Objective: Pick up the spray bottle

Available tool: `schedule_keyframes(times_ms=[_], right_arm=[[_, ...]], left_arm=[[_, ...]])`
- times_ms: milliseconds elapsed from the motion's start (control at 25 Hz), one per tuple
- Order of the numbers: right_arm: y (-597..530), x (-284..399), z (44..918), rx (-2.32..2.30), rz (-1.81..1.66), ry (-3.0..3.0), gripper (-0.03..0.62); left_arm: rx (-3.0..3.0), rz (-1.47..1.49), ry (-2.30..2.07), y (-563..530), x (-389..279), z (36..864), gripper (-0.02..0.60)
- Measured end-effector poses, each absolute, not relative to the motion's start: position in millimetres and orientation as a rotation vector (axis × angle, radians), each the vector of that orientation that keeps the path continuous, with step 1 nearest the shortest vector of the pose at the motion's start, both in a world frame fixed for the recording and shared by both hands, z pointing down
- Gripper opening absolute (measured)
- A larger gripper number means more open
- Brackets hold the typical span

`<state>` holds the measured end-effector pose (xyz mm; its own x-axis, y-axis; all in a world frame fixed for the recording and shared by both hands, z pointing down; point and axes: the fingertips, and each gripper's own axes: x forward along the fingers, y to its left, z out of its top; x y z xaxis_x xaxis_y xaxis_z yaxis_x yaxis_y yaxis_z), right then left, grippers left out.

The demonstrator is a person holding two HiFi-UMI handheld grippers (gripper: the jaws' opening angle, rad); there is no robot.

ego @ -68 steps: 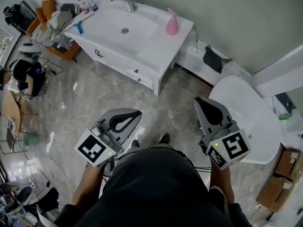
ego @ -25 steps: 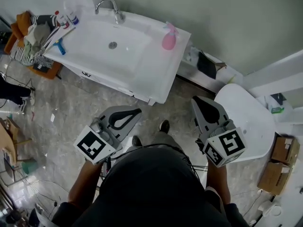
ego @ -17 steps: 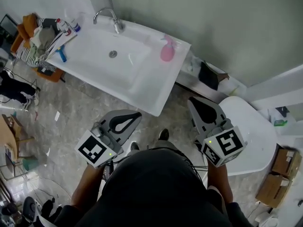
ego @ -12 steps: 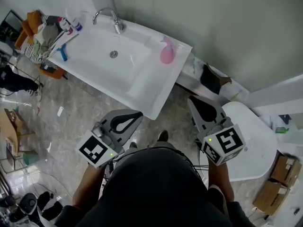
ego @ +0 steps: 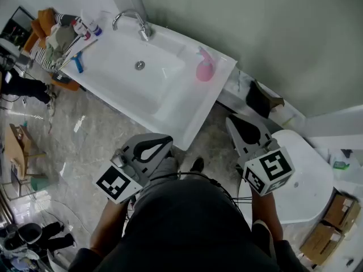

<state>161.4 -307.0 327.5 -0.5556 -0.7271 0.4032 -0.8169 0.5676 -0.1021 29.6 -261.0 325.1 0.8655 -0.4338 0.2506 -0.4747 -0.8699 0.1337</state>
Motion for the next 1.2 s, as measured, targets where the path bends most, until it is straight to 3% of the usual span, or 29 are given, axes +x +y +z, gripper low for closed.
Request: schedule_keyframes(times_ms=[400, 1200], right_arm=[[-357, 120, 317, 1.37, 0.394, -2.415, 0.011], [-428, 118, 323, 1.483, 0.383, -2.259, 0.011]], left_arm=[[2.896, 0.263, -0.577, -337, -7, 324, 0.003], [2.902, 0.198, -0.406, -421, -23, 341, 0.003]])
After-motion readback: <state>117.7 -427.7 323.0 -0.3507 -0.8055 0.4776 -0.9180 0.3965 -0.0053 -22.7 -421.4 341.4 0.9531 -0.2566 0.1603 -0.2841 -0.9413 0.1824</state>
